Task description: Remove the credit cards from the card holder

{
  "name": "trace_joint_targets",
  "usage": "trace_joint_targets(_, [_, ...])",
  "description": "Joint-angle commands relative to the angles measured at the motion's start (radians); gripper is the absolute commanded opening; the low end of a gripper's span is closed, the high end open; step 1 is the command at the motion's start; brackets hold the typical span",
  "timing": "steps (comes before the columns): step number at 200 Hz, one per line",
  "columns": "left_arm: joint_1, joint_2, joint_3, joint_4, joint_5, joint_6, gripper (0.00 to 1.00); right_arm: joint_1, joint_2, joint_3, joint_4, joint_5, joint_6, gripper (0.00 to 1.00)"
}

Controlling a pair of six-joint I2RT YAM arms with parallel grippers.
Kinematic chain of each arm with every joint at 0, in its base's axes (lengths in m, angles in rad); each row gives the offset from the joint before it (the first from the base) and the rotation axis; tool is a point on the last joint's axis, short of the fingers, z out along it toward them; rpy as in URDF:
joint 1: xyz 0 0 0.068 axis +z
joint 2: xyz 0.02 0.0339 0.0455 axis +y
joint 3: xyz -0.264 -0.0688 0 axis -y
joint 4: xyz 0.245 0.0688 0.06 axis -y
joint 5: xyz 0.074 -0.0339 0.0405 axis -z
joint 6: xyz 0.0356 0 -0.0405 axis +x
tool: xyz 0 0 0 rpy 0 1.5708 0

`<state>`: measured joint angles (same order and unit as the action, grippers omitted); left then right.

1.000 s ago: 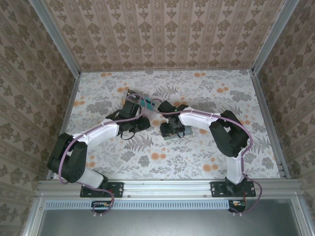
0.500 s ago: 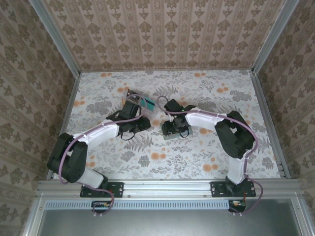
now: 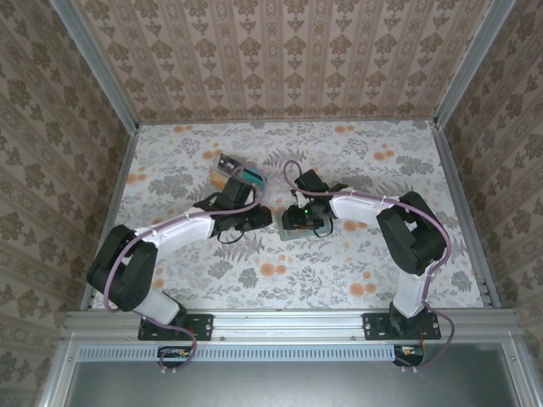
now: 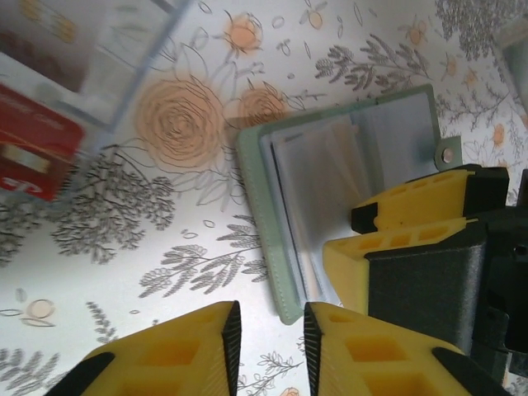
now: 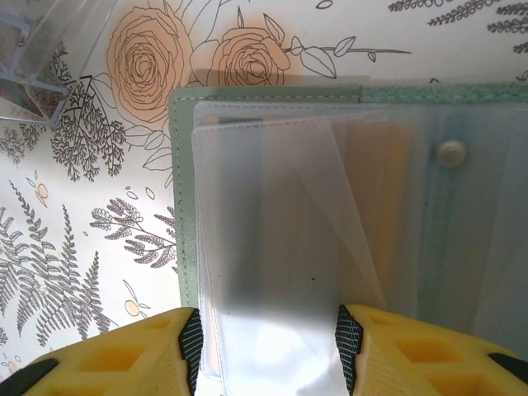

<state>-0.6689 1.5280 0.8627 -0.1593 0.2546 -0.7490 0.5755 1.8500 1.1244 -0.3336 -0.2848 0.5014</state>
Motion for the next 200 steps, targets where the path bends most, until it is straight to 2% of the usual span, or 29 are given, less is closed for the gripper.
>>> trace_joint_targets(1, [-0.019, 0.039, 0.040, 0.020, 0.016, 0.001, 0.26, 0.000, -0.013, -0.017, -0.031, 0.024, 0.008, 0.47])
trace_joint_targets(25, [-0.033, 0.071, 0.049, 0.029, 0.015, -0.005, 0.23, 0.003, -0.023, -0.013, -0.065, 0.107, 0.006, 0.41])
trace_joint_targets(60, [-0.037, 0.094, 0.050, 0.046, 0.031, -0.015, 0.21, 0.004, -0.050, -0.014, -0.085, 0.187, 0.015, 0.27])
trace_joint_targets(90, [-0.040, 0.109, 0.054, 0.046, 0.033, -0.024, 0.21, 0.006, -0.100, -0.028, -0.072, 0.249, 0.044, 0.25])
trace_joint_targets(106, [-0.044, 0.108, 0.052, 0.040, 0.025, -0.033, 0.21, 0.006, -0.137, -0.039, -0.075, 0.304, 0.058, 0.27])
trace_joint_targets(131, [-0.054, 0.094, 0.047, 0.022, -0.005, -0.045, 0.23, 0.002, -0.147, -0.034, -0.107, 0.376, 0.051, 0.42])
trace_joint_targets(166, [-0.066, 0.059, 0.021, 0.010, -0.053, -0.077, 0.28, 0.000, -0.064, 0.001, -0.143, 0.336, 0.029, 0.51])
trace_joint_targets(200, [-0.064, 0.025, 0.005, -0.015, -0.074, -0.094, 0.31, 0.013, -0.022, 0.001, -0.139, 0.298, 0.040, 0.53])
